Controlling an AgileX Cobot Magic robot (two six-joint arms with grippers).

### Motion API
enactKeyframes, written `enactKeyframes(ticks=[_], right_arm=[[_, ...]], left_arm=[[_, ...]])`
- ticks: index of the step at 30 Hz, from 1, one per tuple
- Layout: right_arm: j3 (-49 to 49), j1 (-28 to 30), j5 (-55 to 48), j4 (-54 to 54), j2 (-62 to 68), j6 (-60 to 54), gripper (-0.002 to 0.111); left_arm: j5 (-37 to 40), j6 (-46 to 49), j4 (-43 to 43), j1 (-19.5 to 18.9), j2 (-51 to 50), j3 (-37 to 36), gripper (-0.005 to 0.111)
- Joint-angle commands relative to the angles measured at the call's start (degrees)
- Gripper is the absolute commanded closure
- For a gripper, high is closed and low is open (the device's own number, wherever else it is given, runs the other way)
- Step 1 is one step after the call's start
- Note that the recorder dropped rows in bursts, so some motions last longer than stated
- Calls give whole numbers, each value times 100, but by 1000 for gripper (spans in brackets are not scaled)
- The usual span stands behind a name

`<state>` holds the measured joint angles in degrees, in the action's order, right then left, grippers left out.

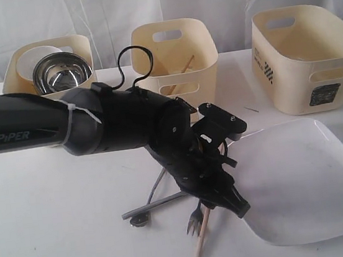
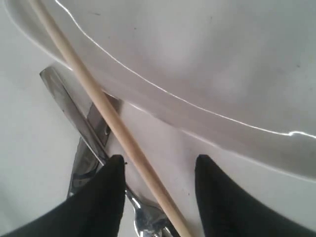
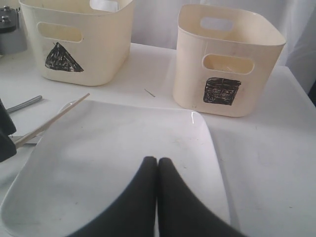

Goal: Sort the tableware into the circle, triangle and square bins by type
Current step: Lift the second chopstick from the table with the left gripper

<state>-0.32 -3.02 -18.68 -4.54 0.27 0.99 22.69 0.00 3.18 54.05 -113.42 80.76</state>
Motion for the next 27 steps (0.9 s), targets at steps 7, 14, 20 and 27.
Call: enactKeyframes(ticks=[7, 14, 20, 27], right_arm=[[32, 14, 55, 5, -27, 28, 108], [32, 14, 55, 5, -27, 28, 108], [32, 14, 55, 5, -27, 28, 108], [32, 14, 55, 5, -27, 28, 108]], left_arm=[[27, -171, -25, -24, -133, -36, 57], [0, -171, -25, -24, -133, -36, 57], [131, -171, -49, -24, -133, -36, 65], [260, -171, -158, -24, -133, -36, 92]])
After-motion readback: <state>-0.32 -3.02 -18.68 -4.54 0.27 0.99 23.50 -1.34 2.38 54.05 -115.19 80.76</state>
